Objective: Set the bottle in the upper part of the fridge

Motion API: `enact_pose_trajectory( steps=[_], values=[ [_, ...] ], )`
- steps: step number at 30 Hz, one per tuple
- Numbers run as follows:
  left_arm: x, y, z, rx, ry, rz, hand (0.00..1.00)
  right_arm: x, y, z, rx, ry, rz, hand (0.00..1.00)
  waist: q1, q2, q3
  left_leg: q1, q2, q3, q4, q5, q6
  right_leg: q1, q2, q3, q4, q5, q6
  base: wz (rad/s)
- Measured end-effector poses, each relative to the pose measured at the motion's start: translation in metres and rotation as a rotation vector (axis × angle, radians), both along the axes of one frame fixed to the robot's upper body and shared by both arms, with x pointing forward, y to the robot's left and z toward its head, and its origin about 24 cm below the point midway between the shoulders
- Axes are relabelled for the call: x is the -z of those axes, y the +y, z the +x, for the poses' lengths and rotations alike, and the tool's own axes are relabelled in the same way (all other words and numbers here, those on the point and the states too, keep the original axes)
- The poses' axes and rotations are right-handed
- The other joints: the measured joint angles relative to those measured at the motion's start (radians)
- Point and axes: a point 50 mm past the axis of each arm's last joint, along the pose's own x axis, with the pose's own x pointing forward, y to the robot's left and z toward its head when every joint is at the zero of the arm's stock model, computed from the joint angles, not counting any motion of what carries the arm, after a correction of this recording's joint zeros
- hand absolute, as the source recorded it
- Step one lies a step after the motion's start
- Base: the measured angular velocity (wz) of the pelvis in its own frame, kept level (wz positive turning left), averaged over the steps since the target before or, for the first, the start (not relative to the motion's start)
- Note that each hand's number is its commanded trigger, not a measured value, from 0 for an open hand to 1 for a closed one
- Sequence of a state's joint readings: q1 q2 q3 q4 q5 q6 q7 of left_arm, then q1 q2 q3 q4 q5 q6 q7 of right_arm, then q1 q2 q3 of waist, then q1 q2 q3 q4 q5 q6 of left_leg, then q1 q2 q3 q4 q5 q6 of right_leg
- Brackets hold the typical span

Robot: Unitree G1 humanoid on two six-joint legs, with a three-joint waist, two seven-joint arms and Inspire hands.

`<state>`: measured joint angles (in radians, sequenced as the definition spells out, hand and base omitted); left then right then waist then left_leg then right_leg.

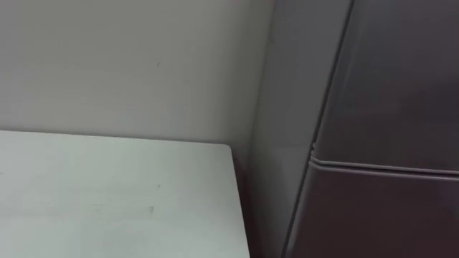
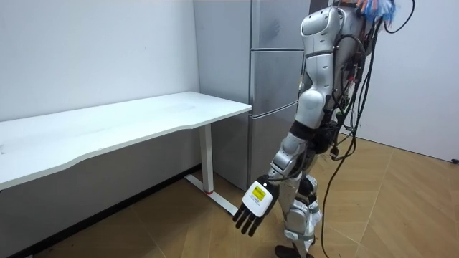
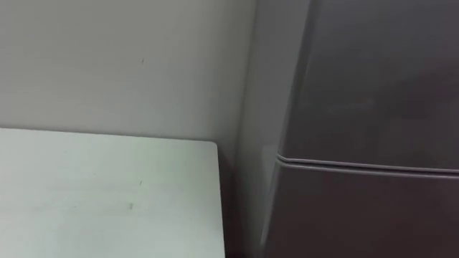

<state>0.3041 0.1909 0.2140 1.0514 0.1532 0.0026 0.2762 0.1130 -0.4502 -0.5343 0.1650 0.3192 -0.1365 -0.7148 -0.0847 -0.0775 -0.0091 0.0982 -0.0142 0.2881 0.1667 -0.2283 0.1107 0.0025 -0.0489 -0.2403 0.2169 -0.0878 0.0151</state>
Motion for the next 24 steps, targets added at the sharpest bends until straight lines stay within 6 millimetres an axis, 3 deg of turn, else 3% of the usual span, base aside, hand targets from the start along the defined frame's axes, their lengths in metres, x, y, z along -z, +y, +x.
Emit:
enact_pose_trajectory(
  steps=[3, 5, 12, 18, 24],
  values=[
    [0.0, 0.0, 0.003, -0.003, -0.01, 0.006, 0.0, 0.034, 0.004, -0.021, 0.047, 0.037, 0.151, 0.0, -0.005, 0.008, 0.0032, -0.001, 0.0, 0.0, -0.001, 0.0, 0.0, -0.003, -0.001, -0.007, -0.001, 0.0, 0.0, 0.0],
    [-0.001, 0.0, 0.003, -0.005, -0.01, 0.006, 0.0, 0.048, 0.008, -0.032, 0.071, 0.05, 0.218, 0.0, -0.006, 0.015, 0.0008, -0.001, 0.0, 0.008, -0.004, 0.0, 0.001, -0.014, -0.001, -0.006, 0.004, 0.0, 0.0, -0.08],
    [-0.003, 0.002, 0.003, -0.064, -0.046, 0.02, 0.0, 0.106, 0.02, -0.073, 0.22, 0.186, 0.408, 0.0, -0.027, 0.035, 0.0039, -0.001, 0.0, 0.005, -0.008, -0.002, -0.002, -0.007, 0.002, -0.003, 0.0, -0.001, -0.001, -0.02],
    [-0.001, -0.004, 0.004, -0.072, -0.051, 0.001, 0.0, 0.147, 0.037, -0.103, 0.302, 0.286, 0.573, 0.0, -0.029, 0.051, -0.0019, 0.002, 0.0, 0.008, -0.009, -0.003, -0.003, -0.013, 0.005, 0.019, 0.002, -0.003, -0.002, -0.02],
    [0.001, -0.008, 0.007, -0.067, -0.055, -0.021, 0.0, 0.183, 0.06, -0.123, 0.267, 0.468, 0.678, 0.0, -0.023, 0.061, 0.0001, 0.001, 0.0, 0.01, -0.008, -0.006, -0.009, -0.016, 0.004, 0.023, 0.005, -0.007, -0.004, -0.01]
  ],
)
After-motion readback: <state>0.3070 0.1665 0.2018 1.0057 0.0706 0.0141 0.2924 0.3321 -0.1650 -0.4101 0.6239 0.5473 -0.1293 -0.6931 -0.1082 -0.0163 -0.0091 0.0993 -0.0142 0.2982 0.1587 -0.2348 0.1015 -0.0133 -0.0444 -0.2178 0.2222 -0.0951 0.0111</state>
